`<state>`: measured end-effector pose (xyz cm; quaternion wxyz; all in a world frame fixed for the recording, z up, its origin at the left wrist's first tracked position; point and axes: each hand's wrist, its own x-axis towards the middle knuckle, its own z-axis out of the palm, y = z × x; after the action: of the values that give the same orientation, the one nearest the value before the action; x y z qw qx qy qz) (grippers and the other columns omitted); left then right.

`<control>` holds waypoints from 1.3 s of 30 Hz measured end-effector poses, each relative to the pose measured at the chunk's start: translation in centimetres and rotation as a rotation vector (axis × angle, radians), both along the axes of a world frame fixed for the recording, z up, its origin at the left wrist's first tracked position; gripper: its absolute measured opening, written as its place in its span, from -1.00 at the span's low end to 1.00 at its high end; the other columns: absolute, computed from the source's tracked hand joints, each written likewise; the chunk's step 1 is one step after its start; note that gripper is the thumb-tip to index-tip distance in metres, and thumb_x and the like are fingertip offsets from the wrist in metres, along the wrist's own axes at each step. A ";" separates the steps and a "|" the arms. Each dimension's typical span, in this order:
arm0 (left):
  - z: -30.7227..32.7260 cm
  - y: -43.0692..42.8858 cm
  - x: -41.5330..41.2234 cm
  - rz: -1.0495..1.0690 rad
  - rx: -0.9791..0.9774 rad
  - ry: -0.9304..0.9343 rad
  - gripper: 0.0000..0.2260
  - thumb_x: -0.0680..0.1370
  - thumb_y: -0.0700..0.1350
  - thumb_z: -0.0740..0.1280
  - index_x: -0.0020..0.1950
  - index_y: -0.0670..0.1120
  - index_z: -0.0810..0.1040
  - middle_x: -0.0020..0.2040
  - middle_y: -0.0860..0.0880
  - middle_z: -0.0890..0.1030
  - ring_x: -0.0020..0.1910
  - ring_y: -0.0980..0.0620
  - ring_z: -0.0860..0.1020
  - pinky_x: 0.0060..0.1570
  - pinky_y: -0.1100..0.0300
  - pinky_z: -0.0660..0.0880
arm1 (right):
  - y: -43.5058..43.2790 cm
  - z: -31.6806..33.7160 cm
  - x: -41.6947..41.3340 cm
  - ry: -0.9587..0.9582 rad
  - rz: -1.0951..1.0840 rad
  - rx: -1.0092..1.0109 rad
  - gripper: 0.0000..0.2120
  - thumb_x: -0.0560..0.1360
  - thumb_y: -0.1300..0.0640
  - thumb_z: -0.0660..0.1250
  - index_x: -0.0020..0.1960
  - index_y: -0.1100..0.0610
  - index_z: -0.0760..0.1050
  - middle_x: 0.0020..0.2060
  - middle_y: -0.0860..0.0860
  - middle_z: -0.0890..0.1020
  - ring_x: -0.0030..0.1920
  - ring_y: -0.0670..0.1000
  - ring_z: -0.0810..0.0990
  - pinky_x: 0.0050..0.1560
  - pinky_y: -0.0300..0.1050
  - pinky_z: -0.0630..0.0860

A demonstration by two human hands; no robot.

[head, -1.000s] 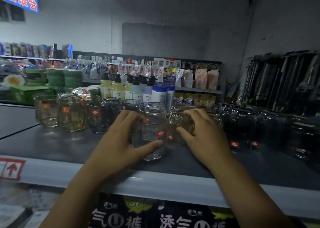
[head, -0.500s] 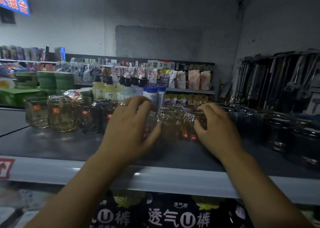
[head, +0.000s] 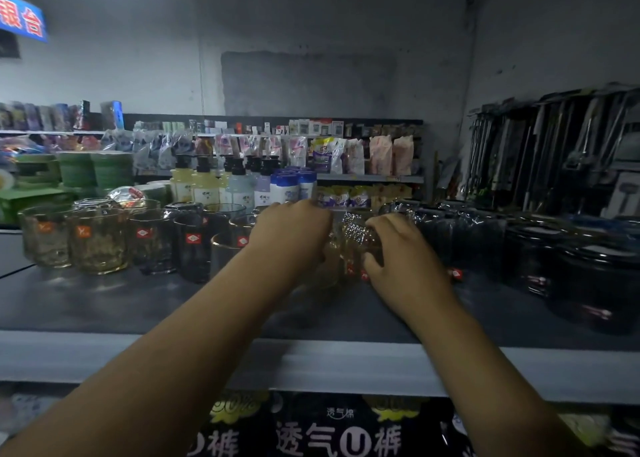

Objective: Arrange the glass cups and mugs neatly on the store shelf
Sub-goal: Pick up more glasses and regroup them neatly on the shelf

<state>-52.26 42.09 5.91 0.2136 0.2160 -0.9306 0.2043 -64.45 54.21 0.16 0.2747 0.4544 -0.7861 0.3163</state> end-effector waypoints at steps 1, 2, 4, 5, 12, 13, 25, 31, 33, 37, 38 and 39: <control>0.0 0.0 0.0 -0.003 0.006 0.001 -0.58 0.50 0.06 0.50 0.31 -0.01 0.55 0.25 -0.06 0.59 0.16 -0.15 0.62 0.15 -0.07 0.59 | 0.0 0.0 0.0 0.002 0.000 -0.002 -0.63 0.50 0.20 0.40 0.29 0.12 0.49 0.25 0.02 0.49 0.28 0.06 0.44 0.22 -0.03 0.48; -0.1 -0.1 0.1 -0.008 0.004 0.004 -0.57 0.50 0.07 0.50 0.32 0.00 0.55 0.26 -0.05 0.59 0.17 -0.14 0.62 0.16 -0.07 0.59 | 0.1 0.0 0.0 0.002 0.000 -0.003 -0.64 0.50 0.20 0.40 0.29 0.12 0.49 0.25 0.02 0.49 0.28 0.06 0.44 0.21 -0.03 0.48; -0.2 -0.1 0.2 -0.019 0.000 0.014 -0.55 0.50 0.07 0.51 0.34 0.00 0.54 0.27 -0.05 0.59 0.17 -0.13 0.62 0.16 -0.07 0.59 | 0.1 0.0 0.1 -0.002 0.003 -0.001 -0.64 0.50 0.21 0.40 0.29 0.12 0.50 0.24 0.02 0.49 0.27 0.06 0.44 0.20 -0.03 0.49; -0.2 -0.2 0.2 -0.020 0.000 0.015 -0.55 0.50 0.07 0.51 0.34 0.00 0.54 0.28 -0.05 0.59 0.17 -0.13 0.62 0.16 -0.07 0.60 | 0.1 0.0 0.1 -0.003 0.005 -0.002 -0.64 0.49 0.21 0.40 0.28 0.12 0.50 0.24 0.02 0.49 0.27 0.06 0.45 0.20 -0.03 0.49; -0.1 0.0 0.4 -0.038 0.015 0.004 -0.55 0.51 0.04 0.50 0.35 -0.03 0.52 0.29 -0.08 0.58 0.18 -0.15 0.62 0.16 -0.09 0.60 | 0.1 0.0 0.2 0.008 0.007 -0.027 -0.65 0.46 0.24 0.42 0.24 0.16 0.51 0.19 0.06 0.51 0.24 0.11 0.48 0.20 0.01 0.50; 0.0 0.0 0.4 -0.036 0.029 -0.003 -0.55 0.51 0.03 0.50 0.36 -0.03 0.52 0.30 -0.09 0.58 0.18 -0.15 0.62 0.16 -0.10 0.60 | 0.1 0.0 0.2 0.008 0.006 -0.029 -0.65 0.47 0.24 0.42 0.24 0.16 0.51 0.19 0.06 0.51 0.25 0.11 0.47 0.20 0.01 0.50; -0.1 -0.2 3.8 -0.088 -0.098 0.150 -0.58 0.59 0.22 0.26 0.38 0.06 0.48 0.30 -0.01 0.58 0.24 -0.09 0.57 0.30 -0.06 0.43 | 0.4 0.3 1.0 0.088 0.005 0.020 -0.64 0.51 0.11 0.41 0.28 0.12 0.51 0.23 0.02 0.52 0.27 0.07 0.48 0.30 0.08 0.46; -2.8 -2.5 11.6 -0.114 -0.019 0.415 -0.64 0.57 0.28 0.22 0.04 0.05 0.63 0.02 0.02 0.56 -0.18 0.00 0.54 -0.07 0.06 0.41 | -0.5 1.5 2.3 0.282 0.157 -0.012 -0.77 0.47 0.12 0.44 0.12 0.11 0.58 0.05 0.02 0.61 0.09 0.12 0.55 0.14 0.10 0.50; -3.7 -3.0 12.4 -0.117 0.171 0.396 -0.51 0.50 0.44 0.22 0.10 0.08 0.59 0.10 0.05 0.47 -0.21 0.12 0.52 -0.15 0.13 0.48 | -1.5 1.8 3.2 0.163 0.250 0.016 -0.78 0.50 0.08 0.43 0.13 0.07 0.58 0.05 -0.02 0.59 0.09 0.06 0.54 0.12 0.03 0.51; -5.2 -3.7 11.7 -0.011 0.375 0.422 -0.32 0.35 0.62 0.15 0.20 0.14 0.42 0.08 0.11 0.45 -0.14 0.14 0.56 -0.17 0.07 0.59 | -3.6 1.2 6.1 -0.183 0.437 0.008 -0.89 0.54 0.07 0.42 0.05 0.00 0.56 -0.02 -0.13 0.55 -0.06 -0.15 0.53 -0.01 -0.20 0.52; -5.6 -3.7 11.6 -0.023 0.393 0.475 -0.34 0.34 0.61 0.19 0.16 0.12 0.42 -0.01 0.14 0.47 -0.17 0.18 0.54 -0.21 0.09 0.56 | -4.0 0.9 6.6 -0.207 0.445 0.003 -0.90 0.55 0.08 0.41 0.05 -0.01 0.56 -0.04 -0.14 0.55 -0.08 -0.19 0.53 -0.04 -0.22 0.52; -5.8 -3.7 11.4 -0.051 0.412 0.537 -0.39 0.34 0.59 0.24 0.08 0.11 0.43 -0.12 0.16 0.48 -0.23 0.22 0.50 -0.27 0.14 0.49 | -4.3 0.6 6.9 -0.220 0.445 0.008 -0.91 0.56 0.10 0.40 0.05 -0.01 0.55 -0.04 -0.15 0.54 -0.09 -0.21 0.53 -0.07 -0.26 0.51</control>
<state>-40.83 38.34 0.11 0.4082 0.2776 -0.8678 -0.0574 -57.51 49.92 0.79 0.1090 0.5803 -0.6932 0.4134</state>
